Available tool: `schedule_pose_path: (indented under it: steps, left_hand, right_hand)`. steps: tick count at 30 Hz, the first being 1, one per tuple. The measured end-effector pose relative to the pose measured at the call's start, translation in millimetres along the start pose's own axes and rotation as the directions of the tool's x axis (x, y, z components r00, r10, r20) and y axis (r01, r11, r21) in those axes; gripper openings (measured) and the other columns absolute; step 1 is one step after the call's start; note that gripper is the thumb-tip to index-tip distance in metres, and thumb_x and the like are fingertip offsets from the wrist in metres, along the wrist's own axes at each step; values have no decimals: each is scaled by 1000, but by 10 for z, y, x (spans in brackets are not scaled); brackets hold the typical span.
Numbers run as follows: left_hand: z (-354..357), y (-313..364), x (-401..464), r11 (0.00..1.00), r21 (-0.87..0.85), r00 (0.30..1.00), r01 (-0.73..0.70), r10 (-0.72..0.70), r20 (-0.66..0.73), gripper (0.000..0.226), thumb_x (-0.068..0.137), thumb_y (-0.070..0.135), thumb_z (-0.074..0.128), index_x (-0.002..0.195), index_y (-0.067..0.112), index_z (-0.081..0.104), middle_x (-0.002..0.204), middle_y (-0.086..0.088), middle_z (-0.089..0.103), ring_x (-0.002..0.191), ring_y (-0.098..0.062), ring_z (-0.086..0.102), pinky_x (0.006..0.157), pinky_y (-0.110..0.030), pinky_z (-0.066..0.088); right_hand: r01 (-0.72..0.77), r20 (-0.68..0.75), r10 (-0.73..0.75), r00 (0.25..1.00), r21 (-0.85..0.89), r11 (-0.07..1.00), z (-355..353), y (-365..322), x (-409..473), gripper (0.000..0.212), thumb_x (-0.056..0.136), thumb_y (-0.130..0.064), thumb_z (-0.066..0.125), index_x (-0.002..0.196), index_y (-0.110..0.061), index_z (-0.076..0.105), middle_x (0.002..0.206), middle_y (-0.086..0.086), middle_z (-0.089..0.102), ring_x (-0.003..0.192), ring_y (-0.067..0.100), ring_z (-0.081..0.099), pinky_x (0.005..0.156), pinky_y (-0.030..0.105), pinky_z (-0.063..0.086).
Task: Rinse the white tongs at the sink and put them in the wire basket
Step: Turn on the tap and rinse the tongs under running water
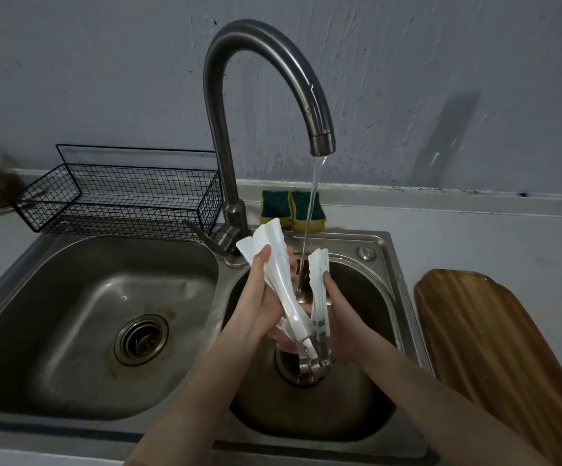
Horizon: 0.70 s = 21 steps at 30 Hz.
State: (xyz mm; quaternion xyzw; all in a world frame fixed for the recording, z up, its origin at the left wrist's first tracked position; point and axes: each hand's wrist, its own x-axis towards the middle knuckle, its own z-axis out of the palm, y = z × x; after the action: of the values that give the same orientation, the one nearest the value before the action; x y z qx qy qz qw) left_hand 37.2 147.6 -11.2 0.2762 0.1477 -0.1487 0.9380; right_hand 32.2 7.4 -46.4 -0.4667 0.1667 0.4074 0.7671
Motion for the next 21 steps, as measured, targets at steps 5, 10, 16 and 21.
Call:
schedule_pose_path:
  steps: [5,10,16,21]
  left_hand:
    - [-11,41,-15,1000,-5,1000,9,-8,29,29,85,40,48,86,13,59,66,0,59,58,-11,58,60,-24,51]
    - [6,-4,-60,992,126,993,-14,29,-113,34,88,40,42,79,11,58,60,-1,54,46,-9,52,46,-18,46]
    - [-113,-61,5,856,505,908,-107,291,-300,42,90,42,50,116,10,52,91,-9,63,76,-18,61,72,-34,54]
    - [-209,-191,-32,728,678,919,-102,330,-215,61,81,38,62,134,18,38,115,-6,63,105,-23,64,94,-49,52]
  right_hand:
    - [129,-117,-138,984,-77,989,118,-91,2,31,92,-38,46,85,-13,63,62,6,70,50,12,67,58,25,51]
    - [185,-233,-238,943,-228,956,150,-76,42,21,84,-16,51,66,-7,55,48,1,54,44,12,52,51,25,43]
    - [343,-360,-497,790,-413,844,207,-86,88,19,84,-5,53,102,-7,47,70,3,56,61,13,56,57,27,50]
    - [353,-444,-614,652,-539,765,271,-133,130,45,83,-26,63,120,-6,45,100,9,63,87,23,64,80,39,56]
